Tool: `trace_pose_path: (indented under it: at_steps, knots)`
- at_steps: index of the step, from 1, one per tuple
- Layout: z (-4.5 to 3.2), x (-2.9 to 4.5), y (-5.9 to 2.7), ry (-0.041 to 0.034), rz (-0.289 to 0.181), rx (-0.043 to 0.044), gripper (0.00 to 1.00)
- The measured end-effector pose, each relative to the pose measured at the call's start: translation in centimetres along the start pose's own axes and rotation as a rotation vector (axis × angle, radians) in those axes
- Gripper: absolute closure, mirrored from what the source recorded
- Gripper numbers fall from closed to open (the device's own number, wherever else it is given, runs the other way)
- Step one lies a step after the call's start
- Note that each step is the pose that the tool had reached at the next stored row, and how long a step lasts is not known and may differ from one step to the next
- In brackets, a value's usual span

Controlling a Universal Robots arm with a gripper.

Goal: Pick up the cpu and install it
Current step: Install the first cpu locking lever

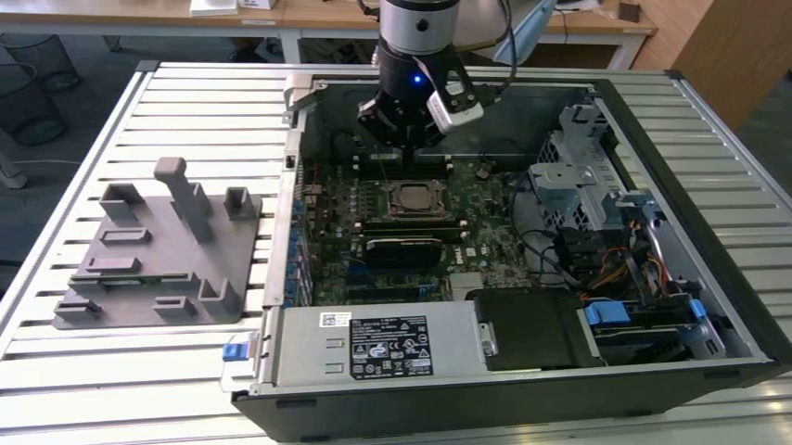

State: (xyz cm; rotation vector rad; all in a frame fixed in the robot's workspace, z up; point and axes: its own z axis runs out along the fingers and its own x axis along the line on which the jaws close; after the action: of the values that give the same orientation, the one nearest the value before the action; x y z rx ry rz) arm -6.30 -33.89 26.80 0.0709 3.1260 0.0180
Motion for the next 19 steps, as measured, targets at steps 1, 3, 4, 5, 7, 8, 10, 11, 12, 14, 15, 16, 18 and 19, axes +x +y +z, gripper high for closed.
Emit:
trace_pose_path:
  at_steps: [1,3,4,5,7,8,10,11,12,14,15,16,18,19]
  knots:
    - [0.00,0.03,0.00,-0.0001,0.000,0.0000,0.89]
    - [0.00,0.12,-0.01,0.0000,0.000,0.0000,0.89]
    - [0.00,0.19,-0.01,0.0000,0.000,0.0000,0.89]
    - [-0.01,0.29,-0.02,0.0000,0.000,0.0000,0.89]
    - [-0.01,0.49,-0.02,0.0000,0.000,0.0000,0.89]
    - [-0.01,0.58,-0.03,0.0000,0.000,0.0000,0.89]
    - [-0.01,0.82,-0.04,0.0000,0.000,0.0001,0.89]
    - [-0.01,0.93,-0.04,0.0000,0.000,0.0000,0.89]
    - [-0.01,1.02,-0.04,0.0000,0.000,-0.0001,0.89]
    - [-0.02,1.14,-0.05,0.0000,0.000,0.0000,0.89]
    - [-0.02,1.21,-0.05,0.0000,0.000,0.0000,0.89]
    - [-0.02,1.29,-0.06,0.0000,0.000,0.0000,0.89]
    - [-0.02,1.42,-0.06,0.0000,0.000,0.0000,0.89]
    - [-0.02,1.48,-0.07,0.0000,0.000,0.0000,0.89]
